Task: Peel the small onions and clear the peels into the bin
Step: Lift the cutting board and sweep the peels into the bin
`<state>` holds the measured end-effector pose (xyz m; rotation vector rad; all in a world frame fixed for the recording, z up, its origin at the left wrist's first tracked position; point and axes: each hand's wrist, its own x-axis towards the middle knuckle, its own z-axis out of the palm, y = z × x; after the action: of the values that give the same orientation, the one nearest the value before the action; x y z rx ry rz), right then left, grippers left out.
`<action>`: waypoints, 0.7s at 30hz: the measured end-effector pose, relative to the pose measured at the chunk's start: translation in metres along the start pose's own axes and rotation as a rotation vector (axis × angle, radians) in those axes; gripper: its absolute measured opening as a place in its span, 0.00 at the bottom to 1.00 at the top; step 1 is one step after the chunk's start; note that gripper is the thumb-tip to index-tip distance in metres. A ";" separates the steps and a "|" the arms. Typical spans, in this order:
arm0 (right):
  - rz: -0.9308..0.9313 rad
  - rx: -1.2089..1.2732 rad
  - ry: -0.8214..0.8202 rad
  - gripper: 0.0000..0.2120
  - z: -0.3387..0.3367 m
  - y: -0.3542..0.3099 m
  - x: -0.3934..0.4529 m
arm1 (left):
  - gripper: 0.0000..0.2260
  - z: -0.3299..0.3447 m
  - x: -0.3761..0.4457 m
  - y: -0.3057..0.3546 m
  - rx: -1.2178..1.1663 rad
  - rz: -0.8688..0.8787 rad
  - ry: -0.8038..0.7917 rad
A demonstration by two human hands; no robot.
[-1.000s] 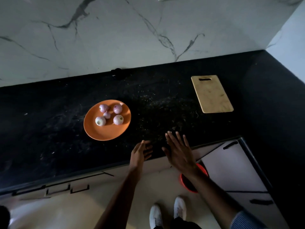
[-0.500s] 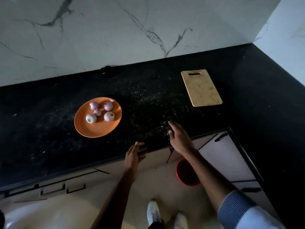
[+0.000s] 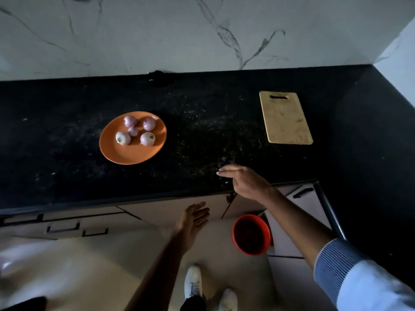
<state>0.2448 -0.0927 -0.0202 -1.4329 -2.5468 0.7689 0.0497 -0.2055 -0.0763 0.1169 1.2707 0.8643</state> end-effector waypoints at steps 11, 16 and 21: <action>-0.157 -0.034 0.047 0.24 -0.003 0.019 -0.027 | 0.20 0.073 0.035 -0.026 -0.310 -0.069 -0.065; -0.099 -0.052 0.128 0.18 -0.012 0.041 -0.085 | 0.16 0.108 0.047 -0.033 -0.404 -0.020 -0.104; 0.114 0.122 0.387 0.16 -0.006 0.062 -0.145 | 0.17 0.151 0.044 -0.061 -0.356 -0.082 -0.176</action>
<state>0.3735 -0.1839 -0.0247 -1.5252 -2.1104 0.5819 0.2129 -0.1638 -0.0922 -0.1391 0.9360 0.9742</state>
